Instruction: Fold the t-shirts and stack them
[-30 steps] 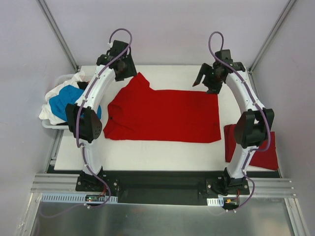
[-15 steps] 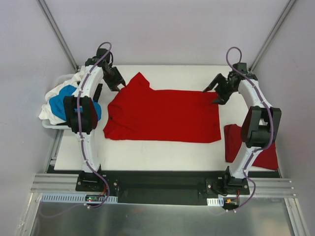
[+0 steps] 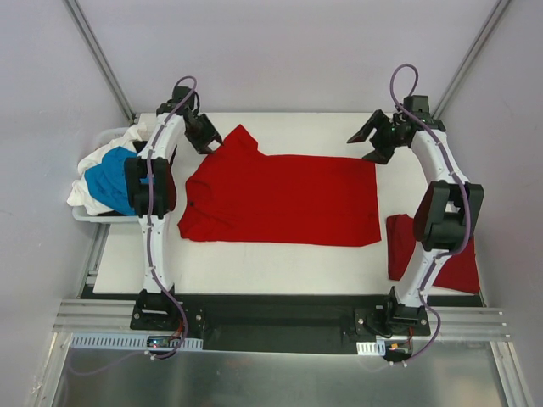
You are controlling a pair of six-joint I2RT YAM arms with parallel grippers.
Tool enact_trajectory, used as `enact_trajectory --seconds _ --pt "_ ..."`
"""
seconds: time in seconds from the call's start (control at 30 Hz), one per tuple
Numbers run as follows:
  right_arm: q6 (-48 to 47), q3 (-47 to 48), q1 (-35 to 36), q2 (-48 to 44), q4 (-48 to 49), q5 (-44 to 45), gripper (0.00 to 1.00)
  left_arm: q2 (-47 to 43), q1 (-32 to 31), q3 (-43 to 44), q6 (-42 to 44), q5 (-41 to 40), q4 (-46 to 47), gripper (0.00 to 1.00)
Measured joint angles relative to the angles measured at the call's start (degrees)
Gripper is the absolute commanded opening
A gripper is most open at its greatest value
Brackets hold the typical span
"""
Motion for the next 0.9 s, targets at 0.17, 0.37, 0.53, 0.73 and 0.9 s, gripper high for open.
enact_trajectory --seconds 0.17,0.37,0.53,0.73,0.9 --pt "-1.6 0.7 0.0 3.9 -0.4 0.0 0.78 -1.2 0.3 -4.0 0.5 -6.8 0.2 0.48" --pt "-2.9 0.0 -0.5 5.5 -1.9 1.4 0.77 -5.7 0.3 -9.8 1.0 -17.4 -2.3 0.50" --pt "-2.9 0.1 -1.7 7.1 -1.9 1.6 0.78 -3.2 0.4 -1.9 0.2 -16.3 -3.3 0.50" --pt "-2.8 -0.2 -2.0 7.7 -1.5 0.9 0.77 5.7 0.7 8.9 -0.8 -4.2 0.2 0.52" --pt "-2.8 -3.3 -1.4 7.7 -0.1 -0.6 0.77 10.9 0.7 10.6 -1.8 5.5 3.8 0.55"
